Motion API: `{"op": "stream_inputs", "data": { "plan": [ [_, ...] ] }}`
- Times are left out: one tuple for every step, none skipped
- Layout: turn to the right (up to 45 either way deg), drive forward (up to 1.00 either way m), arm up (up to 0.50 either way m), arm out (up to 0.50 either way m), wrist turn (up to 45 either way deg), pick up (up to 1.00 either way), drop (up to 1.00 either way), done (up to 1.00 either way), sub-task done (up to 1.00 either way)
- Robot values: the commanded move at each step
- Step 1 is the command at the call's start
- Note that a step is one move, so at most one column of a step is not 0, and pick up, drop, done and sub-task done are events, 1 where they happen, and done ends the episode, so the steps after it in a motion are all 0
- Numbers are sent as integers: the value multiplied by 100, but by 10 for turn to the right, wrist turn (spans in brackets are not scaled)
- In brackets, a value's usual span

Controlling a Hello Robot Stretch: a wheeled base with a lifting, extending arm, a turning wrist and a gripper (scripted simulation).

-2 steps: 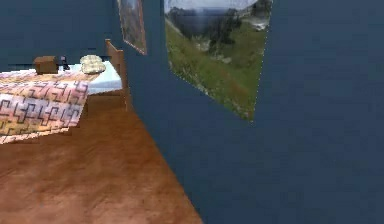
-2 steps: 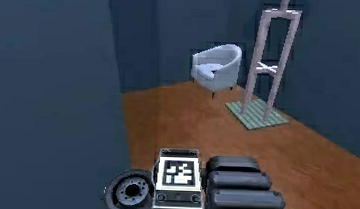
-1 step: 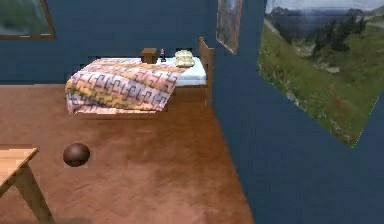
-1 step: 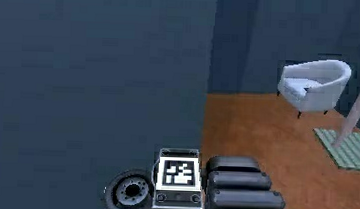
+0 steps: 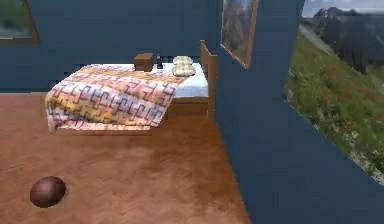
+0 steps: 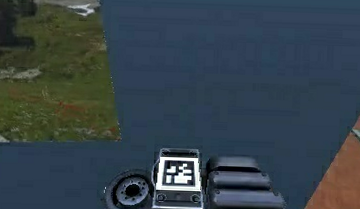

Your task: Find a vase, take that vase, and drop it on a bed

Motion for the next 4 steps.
{"op": "stream_inputs", "data": {
  "plan": [
    [-180, 0, 0, 0, 0, 0, 0, 0, 0],
    [0, 100, 0, 0, 0, 0, 0, 0, 0],
    [-30, 0, 0, 0, 0, 0, 0, 0, 0],
    [0, 100, 0, 0, 0, 0, 0, 0, 0]
  ]
}}
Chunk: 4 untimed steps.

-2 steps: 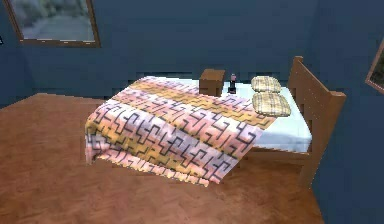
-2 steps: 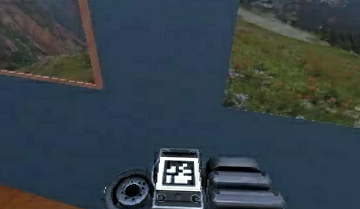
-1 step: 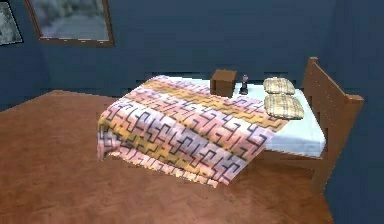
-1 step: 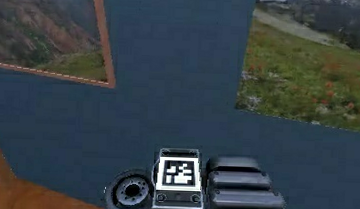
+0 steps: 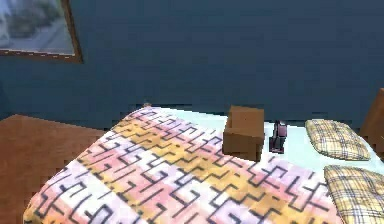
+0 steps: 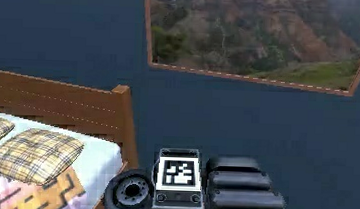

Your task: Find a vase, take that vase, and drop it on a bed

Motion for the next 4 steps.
{"op": "stream_inputs", "data": {
  "plan": [
    [-450, 0, 0, 0, 0, 0, 0, 0, 0],
    [-450, 0, 0, 0, 0, 0, 0, 0, 0],
    [-450, 0, 0, 0, 0, 0, 0, 0, 0],
    [-30, 0, 0, 0, 0, 0, 0, 0, 0]
  ]
}}
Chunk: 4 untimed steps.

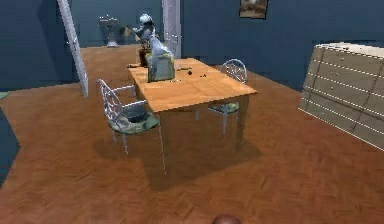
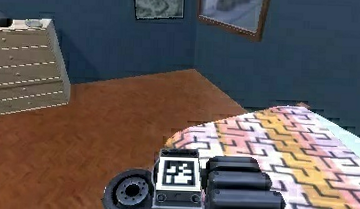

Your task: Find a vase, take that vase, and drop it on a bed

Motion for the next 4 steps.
{"op": "stream_inputs", "data": {
  "plan": [
    [450, 0, 0, 0, 0, 0, 0, 0, 0],
    [450, 0, 0, 0, 0, 0, 0, 0, 0],
    [390, 0, 0, 0, 0, 0, 0, 0, 0],
    [-450, 0, 0, 0, 0, 0, 0, 0, 0]
  ]
}}
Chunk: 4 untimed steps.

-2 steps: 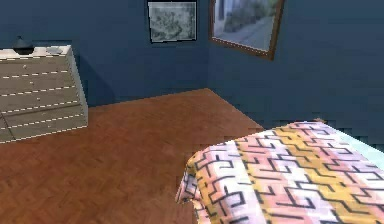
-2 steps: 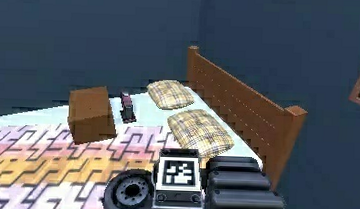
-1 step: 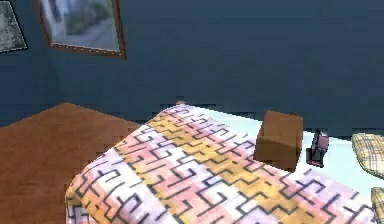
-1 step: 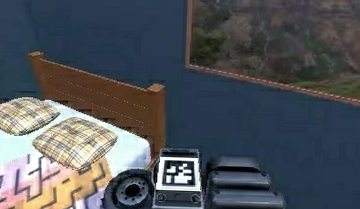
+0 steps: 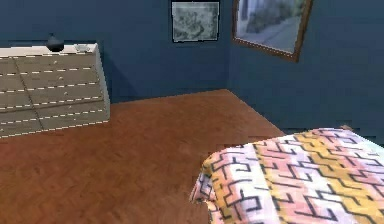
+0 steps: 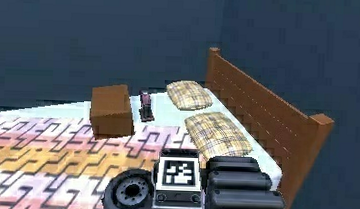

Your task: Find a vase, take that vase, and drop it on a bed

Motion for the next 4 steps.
{"op": "stream_inputs", "data": {
  "plan": [
    [-450, 0, 0, 0, 0, 0, 0, 0, 0],
    [-300, 0, 0, 0, 0, 0, 0, 0, 0],
    [450, 0, 0, 0, 0, 0, 0, 0, 0],
    [450, 0, 0, 0, 0, 0, 0, 0, 0]
  ]
}}
